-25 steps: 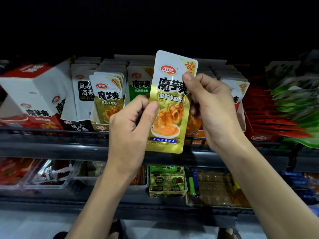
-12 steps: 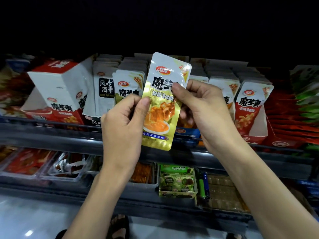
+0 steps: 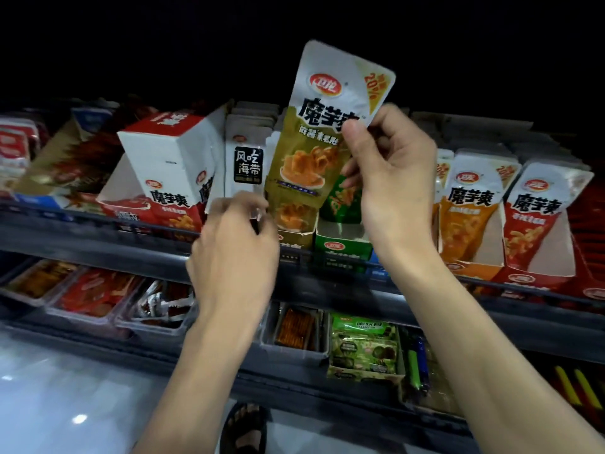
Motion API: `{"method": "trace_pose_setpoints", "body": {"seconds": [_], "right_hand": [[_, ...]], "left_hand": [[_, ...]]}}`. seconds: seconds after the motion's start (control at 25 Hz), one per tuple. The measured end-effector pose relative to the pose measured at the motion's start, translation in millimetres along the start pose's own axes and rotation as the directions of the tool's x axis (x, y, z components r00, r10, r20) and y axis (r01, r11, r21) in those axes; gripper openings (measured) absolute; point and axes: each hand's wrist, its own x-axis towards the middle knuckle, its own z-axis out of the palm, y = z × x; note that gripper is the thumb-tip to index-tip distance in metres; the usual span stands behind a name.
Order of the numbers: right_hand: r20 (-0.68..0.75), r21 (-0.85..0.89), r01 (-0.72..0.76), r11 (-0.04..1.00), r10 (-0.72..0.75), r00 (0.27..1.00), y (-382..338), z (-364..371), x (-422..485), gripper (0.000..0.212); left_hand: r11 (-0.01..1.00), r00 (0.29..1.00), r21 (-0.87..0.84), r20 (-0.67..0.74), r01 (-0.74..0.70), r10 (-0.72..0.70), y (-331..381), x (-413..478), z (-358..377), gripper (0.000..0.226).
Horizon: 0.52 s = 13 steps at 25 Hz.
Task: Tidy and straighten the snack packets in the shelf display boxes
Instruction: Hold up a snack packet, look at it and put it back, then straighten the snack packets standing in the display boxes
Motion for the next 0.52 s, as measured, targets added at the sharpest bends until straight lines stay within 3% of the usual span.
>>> {"method": "trace_pose_setpoints", "body": {"seconds": [0.16, 0.36, 0.52], "right_hand": [[0.024, -0.216, 0.021, 0.976, -0.016, 1.0, 21, 18, -5, 0.016], [0.13, -0.565, 0.054, 0.823, 0.024, 0.991, 46, 26, -13, 0.015], [0.111, -0.632, 0.053, 0.773, 0.023, 0.994, 48, 27, -11, 0.02]], "left_hand": [[0.992, 0.998, 0.127, 0.066, 0.009, -0.018, -1, -1, 0, 0.018], [0.985, 0.997, 0.171, 0.071, -0.009, -0.003, -1, -1, 1, 0.023], [0.986, 0.996, 0.163, 0.079, -0.047, 0.034, -1, -3, 4, 0.025]]}}
